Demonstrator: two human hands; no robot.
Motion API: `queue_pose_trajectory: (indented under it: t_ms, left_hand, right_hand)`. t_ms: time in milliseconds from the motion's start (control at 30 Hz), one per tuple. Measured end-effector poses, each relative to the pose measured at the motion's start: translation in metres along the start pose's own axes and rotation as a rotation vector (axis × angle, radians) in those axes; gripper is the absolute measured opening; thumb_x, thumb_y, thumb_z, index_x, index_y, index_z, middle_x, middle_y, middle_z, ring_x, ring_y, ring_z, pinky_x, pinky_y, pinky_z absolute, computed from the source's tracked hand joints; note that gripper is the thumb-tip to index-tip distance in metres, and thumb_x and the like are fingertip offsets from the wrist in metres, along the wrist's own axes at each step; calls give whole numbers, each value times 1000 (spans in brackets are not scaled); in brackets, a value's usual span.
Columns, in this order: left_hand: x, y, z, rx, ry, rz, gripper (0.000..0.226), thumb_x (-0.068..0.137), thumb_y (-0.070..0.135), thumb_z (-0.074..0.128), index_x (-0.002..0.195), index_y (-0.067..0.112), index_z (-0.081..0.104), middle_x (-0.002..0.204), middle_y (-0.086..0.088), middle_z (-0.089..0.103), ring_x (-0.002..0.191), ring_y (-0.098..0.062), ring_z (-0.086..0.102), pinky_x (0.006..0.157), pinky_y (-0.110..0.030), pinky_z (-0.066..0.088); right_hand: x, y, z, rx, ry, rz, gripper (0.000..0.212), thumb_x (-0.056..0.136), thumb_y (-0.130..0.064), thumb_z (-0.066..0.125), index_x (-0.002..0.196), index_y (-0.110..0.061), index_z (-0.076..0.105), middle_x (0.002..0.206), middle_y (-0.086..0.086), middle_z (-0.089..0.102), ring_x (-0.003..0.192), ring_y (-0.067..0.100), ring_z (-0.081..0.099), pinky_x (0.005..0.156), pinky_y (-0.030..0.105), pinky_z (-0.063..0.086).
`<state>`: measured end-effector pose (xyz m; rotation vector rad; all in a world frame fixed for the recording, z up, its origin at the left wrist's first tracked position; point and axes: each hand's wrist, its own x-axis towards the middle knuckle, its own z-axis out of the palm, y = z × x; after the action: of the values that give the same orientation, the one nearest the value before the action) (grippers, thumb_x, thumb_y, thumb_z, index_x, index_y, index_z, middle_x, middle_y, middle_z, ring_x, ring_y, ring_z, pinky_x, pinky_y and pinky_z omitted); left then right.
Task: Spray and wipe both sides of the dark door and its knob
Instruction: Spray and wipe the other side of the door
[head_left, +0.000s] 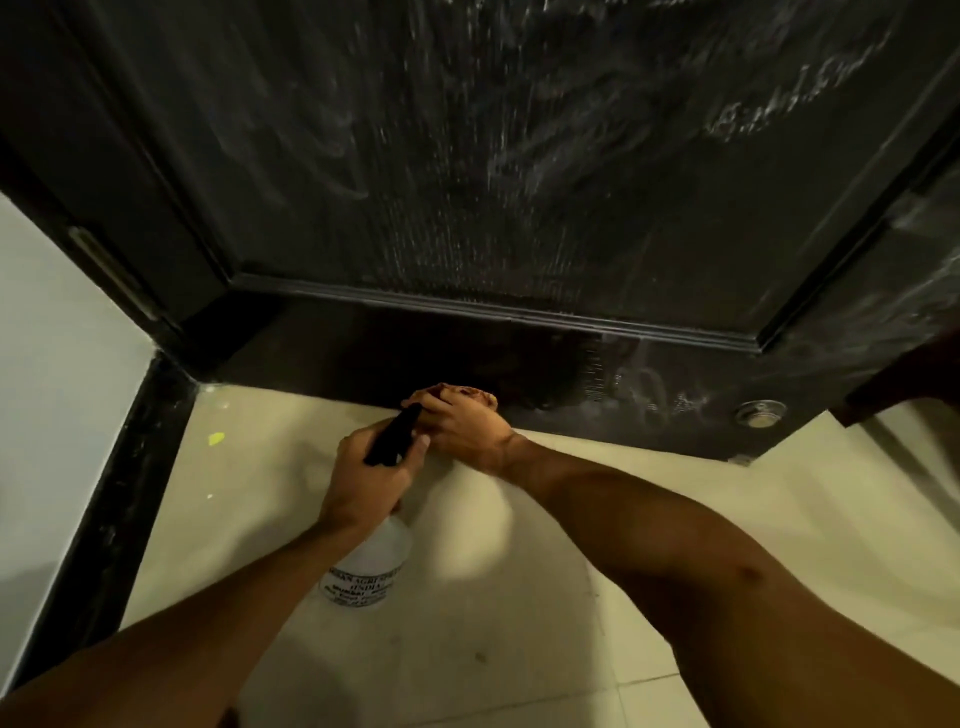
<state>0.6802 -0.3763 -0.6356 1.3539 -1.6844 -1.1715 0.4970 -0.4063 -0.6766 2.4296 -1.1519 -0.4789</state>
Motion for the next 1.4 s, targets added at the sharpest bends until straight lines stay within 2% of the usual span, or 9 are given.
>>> queue_pose_trajectory:
  t_ms: [67,167,533,667,900,1100,1200,1300,1400]
  left_hand:
    - [-4,2,-2,-20,-18,12,3,95,14,75,94,12,73,76,-7,72,58,-1,64,58,-16,50]
    - [-11,15,-1,-67,-49,-2,7,97,11,73,91,7,71,79,-23,70,42,-3,54,42,-16,43]
    - [-2,42,43,-51,-167,90,11,97,14,73,89,21,69,81,-19,70,44,-7,56,39,-18,43]
    - [5,55,68,-17,-224,146,11,96,19,74,88,24,70,80,0,73,50,4,60,49,-16,45]
    - [6,70,104,-24,-253,168,15,96,18,75,86,8,71,74,-9,72,51,-1,59,50,-22,45]
    - [15,83,103,3,-209,210,18,97,15,74,80,12,72,63,-1,68,43,-2,56,40,-18,45]
    - [13,80,101,-19,-245,190,19,97,16,74,78,14,71,61,5,67,46,0,57,45,-15,45]
    - [12,81,99,-28,-259,181,19,97,17,74,79,11,70,62,1,66,48,-4,58,45,-16,45]
    - [17,85,99,-24,-211,181,19,96,15,75,78,17,69,59,-3,68,44,-6,58,40,-19,44]
  right_hand:
    - [-22,6,11,86,42,-7,41,102,-27,39,135,-24,63,160,6,41,151,29,27,115,40,27]
    - [-97,22,33,41,82,15,18,95,-29,64,109,-29,74,150,5,53,134,30,42,99,44,39]
    - [-105,6,24,357,413,404,31,90,-29,75,117,-14,69,113,6,63,105,24,47,62,40,55]
    - [-136,-6,28,553,466,771,38,87,-19,76,123,-12,66,127,9,56,114,27,49,78,44,58]
    - [-154,-12,15,1194,1173,1899,35,74,14,64,89,-18,58,107,10,53,100,32,56,94,50,48]
    - [-117,-1,-24,1125,1226,1659,25,83,6,63,100,-10,57,111,6,48,105,13,54,98,32,46]
    - [-138,-12,-10,1098,1245,1895,30,86,13,58,113,0,58,117,14,49,106,-9,53,95,20,46]
    - [-147,-10,-9,1185,1279,2036,54,88,13,60,140,0,49,132,20,48,129,24,54,105,10,32]
    - [-131,9,-27,1048,1317,1631,46,91,8,66,134,-6,56,132,14,51,128,23,52,111,25,38]
